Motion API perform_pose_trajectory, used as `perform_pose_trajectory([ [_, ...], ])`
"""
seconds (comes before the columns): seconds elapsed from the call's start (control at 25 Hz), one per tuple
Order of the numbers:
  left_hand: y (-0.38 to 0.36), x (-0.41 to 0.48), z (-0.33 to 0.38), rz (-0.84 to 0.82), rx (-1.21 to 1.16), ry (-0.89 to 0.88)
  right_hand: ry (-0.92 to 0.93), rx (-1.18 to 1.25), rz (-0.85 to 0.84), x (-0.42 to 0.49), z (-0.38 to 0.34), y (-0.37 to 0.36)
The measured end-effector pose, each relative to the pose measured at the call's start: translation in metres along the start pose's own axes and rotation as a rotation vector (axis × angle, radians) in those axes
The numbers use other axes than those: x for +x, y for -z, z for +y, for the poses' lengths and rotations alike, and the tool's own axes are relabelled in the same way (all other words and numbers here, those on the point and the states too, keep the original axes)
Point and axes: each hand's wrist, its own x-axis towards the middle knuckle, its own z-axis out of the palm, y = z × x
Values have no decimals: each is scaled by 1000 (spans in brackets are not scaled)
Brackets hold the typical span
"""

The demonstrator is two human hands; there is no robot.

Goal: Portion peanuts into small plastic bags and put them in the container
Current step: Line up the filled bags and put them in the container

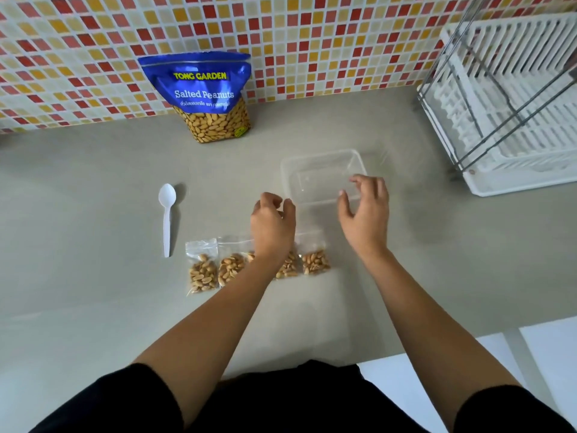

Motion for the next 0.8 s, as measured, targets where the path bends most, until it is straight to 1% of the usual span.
perform_pose_trajectory([
  [0.04,-2,9,4,-53,-4,38,-55,-27,-8,11,5,-2],
  [0.08,-6,15,7,-118,-2,78,-151,-54,-52,20,10,-4],
  [0.16,-12,22,12,-225,6,144,-387,-58,-219,36,19,-12],
  [0.2,-14,24,13,-258,13,159,-468,-44,-317,40,22,-16],
  [0.24,-14,25,14,-277,18,166,-489,-40,-390,41,23,-21],
  [0.28,-13,28,14,-280,14,175,-475,-48,-424,41,22,-25],
  [0.44,10,43,3,-215,-73,257,-439,-38,-403,33,2,-42],
  [0.64,64,57,-26,-109,-66,337,-395,60,-461,18,-53,-79],
  [0.8,92,59,-49,-89,-69,384,-356,91,-467,0,-79,-99],
])
